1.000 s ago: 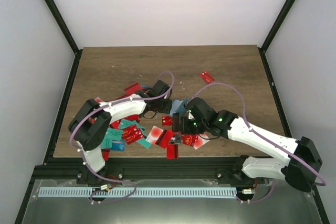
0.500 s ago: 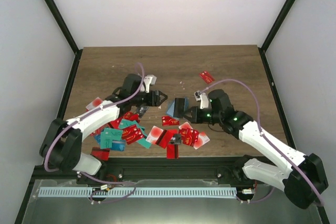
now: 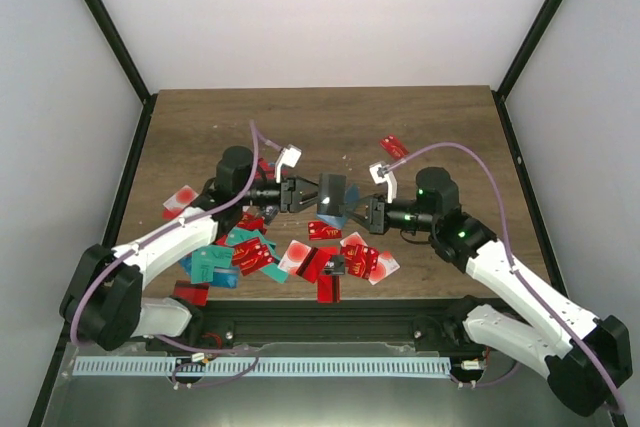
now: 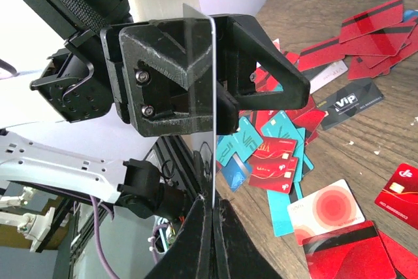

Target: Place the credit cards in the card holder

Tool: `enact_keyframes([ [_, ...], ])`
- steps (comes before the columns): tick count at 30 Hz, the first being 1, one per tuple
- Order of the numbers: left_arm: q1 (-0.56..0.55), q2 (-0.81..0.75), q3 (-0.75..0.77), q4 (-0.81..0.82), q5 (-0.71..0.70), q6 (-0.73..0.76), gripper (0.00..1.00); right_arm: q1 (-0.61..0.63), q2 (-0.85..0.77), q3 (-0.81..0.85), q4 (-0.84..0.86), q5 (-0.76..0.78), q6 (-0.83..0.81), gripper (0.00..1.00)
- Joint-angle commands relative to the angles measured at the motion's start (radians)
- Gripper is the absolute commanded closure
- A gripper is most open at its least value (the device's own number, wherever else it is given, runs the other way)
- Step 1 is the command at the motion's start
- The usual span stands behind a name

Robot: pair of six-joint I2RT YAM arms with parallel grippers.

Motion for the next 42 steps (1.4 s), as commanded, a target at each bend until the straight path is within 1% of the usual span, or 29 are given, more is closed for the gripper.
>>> enact_keyframes([
  [1, -0.004, -0.045, -0.02, 0.107, 0.077, -0.034, 0.51, -0.01, -0.014, 0.019, 0.022, -0.014, -0.021, 0.99],
  [4, -0.003, -0.067, -0.026, 0.099, 0.029, -0.043, 0.43, -0.01, -0.03, 0.034, 0.008, -0.004, -0.034, 0.99],
  [7, -0.002, -0.086, -0.032, 0.077, -0.054, -0.031, 0.37, -0.012, -0.048, 0.035, 0.007, 0.01, -0.046, 0.99],
  [8, 0.0, -0.09, -0.033, 0.061, -0.095, -0.022, 0.37, -0.012, -0.051, 0.034, 0.005, 0.015, -0.051, 0.99],
  [10, 0.007, -0.088, -0.037, 0.075, -0.113, -0.03, 0.38, -0.013, -0.055, 0.033, 0.005, 0.02, -0.057, 0.99],
  [13, 0.009, -0.098, -0.065, 0.171, -0.094, -0.08, 0.39, -0.014, -0.066, 0.029, -0.001, 0.029, -0.064, 0.99],
  [16, 0.01, -0.125, -0.092, 0.223, -0.092, -0.105, 0.39, -0.015, -0.077, 0.025, 0.003, 0.028, -0.062, 0.99],
  [22, 0.009, -0.135, -0.132, 0.398, -0.001, -0.192, 0.42, -0.016, -0.077, 0.008, 0.051, 0.0, -0.048, 0.99],
  [24, 0.007, -0.134, -0.138, 0.431, 0.02, -0.209, 0.43, -0.017, -0.07, 0.007, 0.061, -0.009, -0.045, 0.99],
  [26, 0.007, -0.144, -0.141, 0.43, 0.024, -0.209, 0.44, -0.018, -0.072, 0.016, 0.048, 0.02, -0.046, 0.99],
  [28, 0.007, -0.164, -0.147, 0.429, 0.013, -0.208, 0.43, -0.02, -0.078, 0.02, 0.051, 0.031, -0.049, 0.99],
  [30, 0.008, -0.189, -0.154, 0.415, -0.017, -0.203, 0.41, -0.02, -0.08, 0.018, 0.069, 0.009, -0.046, 0.99],
  [33, 0.007, -0.218, -0.154, 0.382, -0.05, -0.191, 0.4, -0.02, -0.081, 0.011, 0.09, -0.014, -0.042, 0.99],
  [38, 0.007, -0.205, -0.144, 0.383, -0.034, -0.189, 0.4, -0.02, -0.084, -0.002, 0.129, -0.056, -0.039, 0.99],
  [42, 0.004, -0.157, -0.131, 0.435, 0.016, -0.215, 0.42, -0.02, -0.078, -0.005, 0.162, -0.087, -0.036, 0.99],
])
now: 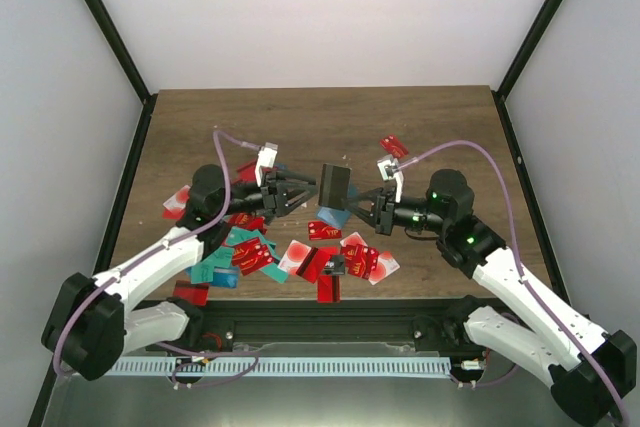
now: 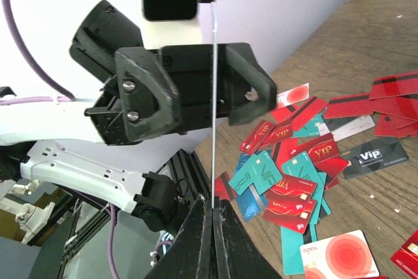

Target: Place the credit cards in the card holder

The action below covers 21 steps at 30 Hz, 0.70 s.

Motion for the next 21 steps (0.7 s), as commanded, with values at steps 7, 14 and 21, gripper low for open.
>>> enact_keyframes([
  [7, -0.068, 0.105, 0.075, 0.063, 0.103, 0.015, 0.66, -0.009, 0.026, 0.001, 0.086, -0.067, 0.0, 0.99],
  [14, -0.074, 0.086, 0.069, 0.031, 0.057, 0.029, 0.96, -0.01, 0.028, 0.03, 0.051, -0.036, -0.022, 0.96],
  [21, -0.077, 0.066, 0.062, 0.032, 0.037, 0.014, 0.96, -0.012, 0.047, 0.06, 0.101, -0.026, -0.013, 0.77],
])
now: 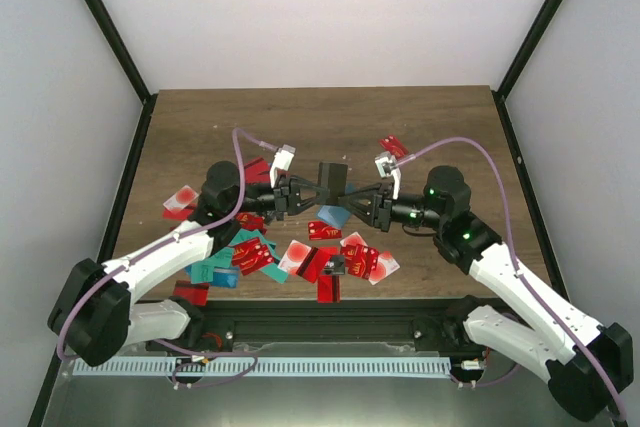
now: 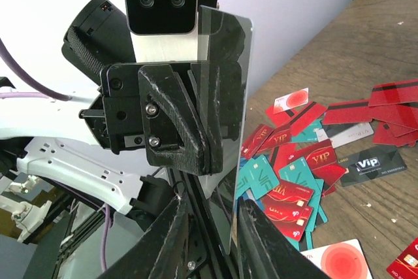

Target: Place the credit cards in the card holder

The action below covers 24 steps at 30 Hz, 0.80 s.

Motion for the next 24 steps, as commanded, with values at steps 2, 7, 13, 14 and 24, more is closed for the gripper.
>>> enact_keyframes([
  [2, -0.003, -0.022, 0.006, 0.015, -0.016, 0.003, 0.96, -0.004, 0.023, 0.059, 0.093, -0.024, 0.017, 0.78],
  [7, -0.008, -0.017, 0.004, 0.018, -0.014, 0.001, 0.96, -0.004, 0.048, 0.056, 0.161, -0.043, 0.043, 0.8],
  [13, -0.011, -0.02, -0.005, 0.025, -0.011, -0.002, 0.96, -0.004, 0.075, 0.07, 0.189, -0.042, 0.057, 0.84],
  [14, -0.011, -0.021, -0.004, 0.025, -0.012, -0.002, 0.96, -0.004, 0.078, 0.074, 0.19, -0.039, 0.057, 0.84],
  [24, -0.011, -0.006, -0.005, 0.023, -0.006, 0.004, 0.95, -0.005, 0.094, 0.09, 0.196, -0.025, 0.062, 0.99],
])
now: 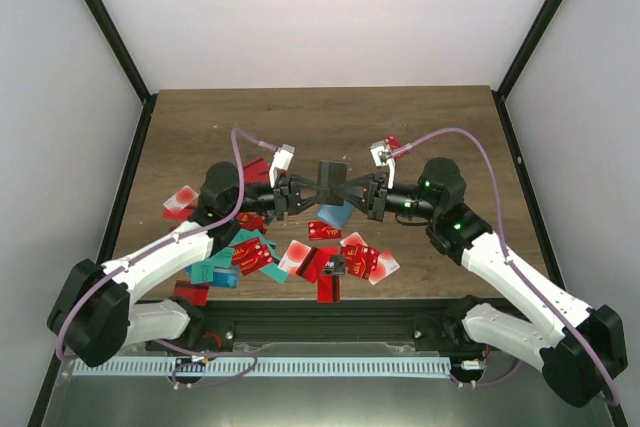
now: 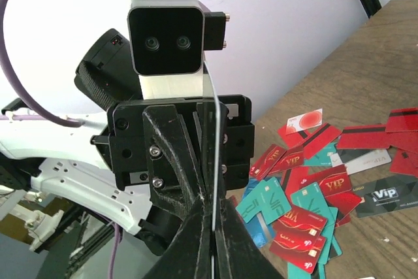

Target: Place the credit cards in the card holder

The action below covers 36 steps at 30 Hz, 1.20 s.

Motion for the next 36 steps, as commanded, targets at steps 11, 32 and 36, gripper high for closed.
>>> enact_keyframes([
  [11, -0.004, 0.103, 0.145, -0.591, -0.463, 0.364, 0.34, -0.004, -0.101, 0.087, -0.346, 0.324, -0.092, 0.99],
  [32, -0.056, 0.593, 0.436, -0.914, -0.795, 0.477, 0.46, -0.005, -0.124, 0.076, -0.58, 0.506, -0.125, 0.99],
  [36, -0.067, 0.628, 0.463, -0.914, -0.821, 0.476, 0.46, -0.005, -0.124, 0.075, -0.585, 0.504, -0.131, 0.99],
])
